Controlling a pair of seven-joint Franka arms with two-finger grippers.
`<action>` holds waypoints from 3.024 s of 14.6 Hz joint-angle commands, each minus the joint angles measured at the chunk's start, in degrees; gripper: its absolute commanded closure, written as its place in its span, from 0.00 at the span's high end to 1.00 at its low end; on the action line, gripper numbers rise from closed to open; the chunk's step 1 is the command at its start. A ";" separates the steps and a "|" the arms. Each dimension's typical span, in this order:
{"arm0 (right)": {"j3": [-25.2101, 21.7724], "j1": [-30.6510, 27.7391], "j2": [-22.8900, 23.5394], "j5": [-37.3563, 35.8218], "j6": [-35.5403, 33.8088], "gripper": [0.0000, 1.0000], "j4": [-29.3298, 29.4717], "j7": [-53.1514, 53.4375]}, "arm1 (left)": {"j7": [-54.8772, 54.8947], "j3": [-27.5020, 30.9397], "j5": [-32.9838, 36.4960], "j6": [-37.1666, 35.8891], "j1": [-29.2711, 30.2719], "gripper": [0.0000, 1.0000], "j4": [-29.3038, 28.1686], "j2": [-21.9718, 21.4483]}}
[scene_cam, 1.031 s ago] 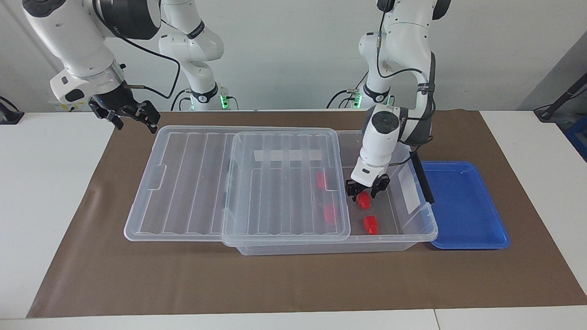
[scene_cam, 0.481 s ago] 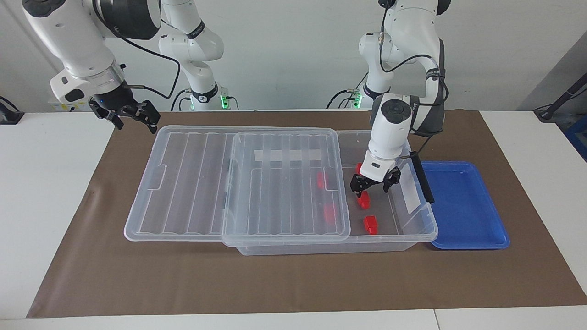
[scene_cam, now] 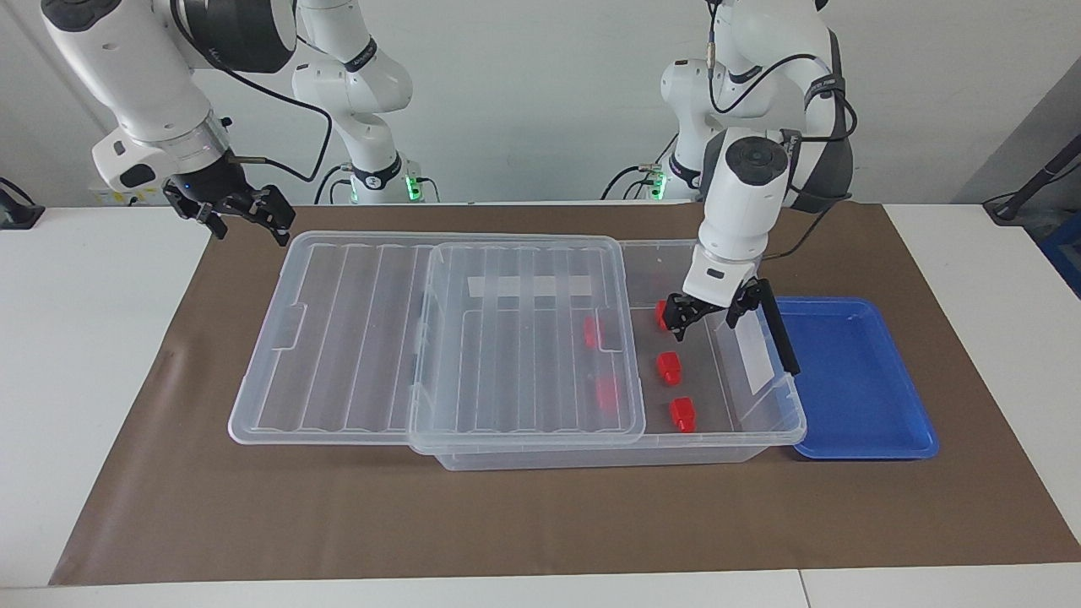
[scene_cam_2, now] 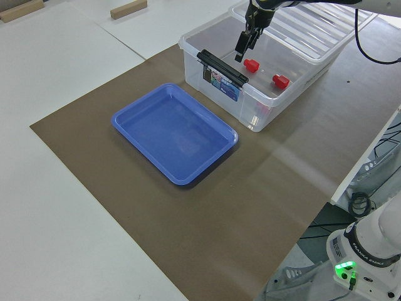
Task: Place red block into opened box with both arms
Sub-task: 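Lower the red block into the box and open the left gripper, then withdraw the left gripper back over the blue tray, then reach the right gripper to the edge of the clear lid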
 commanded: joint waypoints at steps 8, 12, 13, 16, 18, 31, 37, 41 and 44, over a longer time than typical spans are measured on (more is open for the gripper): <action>0.40 -0.87 -1.46 0.49 1.89 1.00 -1.75 -1.65 | 17.93 0.05 -0.95 -18.32 10.75 1.00 7.91 -7.95; 0.40 -0.87 -1.46 0.49 1.89 1.00 -1.75 -1.65 | 19.69 0.14 -0.95 -21.58 11.63 1.00 8.17 -9.10; 0.40 -0.87 -1.46 0.49 1.89 1.00 -1.75 -1.65 | 22.05 0.23 -0.95 -22.11 11.72 1.00 8.17 -9.19; 0.40 -0.96 -1.46 0.49 1.89 1.00 -1.75 -1.65 | 28.65 0.58 -0.86 -22.03 12.60 1.00 8.26 -9.46; 0.40 -0.87 -1.46 0.49 1.89 1.00 -1.75 -1.65 | 30.77 0.49 -0.86 -22.29 13.39 1.00 9.05 -9.54; 0.40 -2.98 -0.93 0.57 10.23 0.00 -4.21 -10.70 | 31.57 0.66 -3.41 -26.07 15.06 1.00 9.23 -10.69; 0.40 -6.84 4.68 1.54 20.24 0.00 -6.67 -24.14 | 31.83 0.93 -3.50 -25.89 15.76 1.00 8.97 -10.86; 0.49 -6.59 9.34 3.81 26.14 0.00 -7.38 -25.47 | 32.44 0.58 -3.58 -25.89 17.00 1.00 8.79 -11.13; 0.49 -5.62 11.37 5.05 28.77 0.00 -7.38 -25.39 | 32.62 0.84 -3.58 -26.16 17.08 1.00 9.32 -11.04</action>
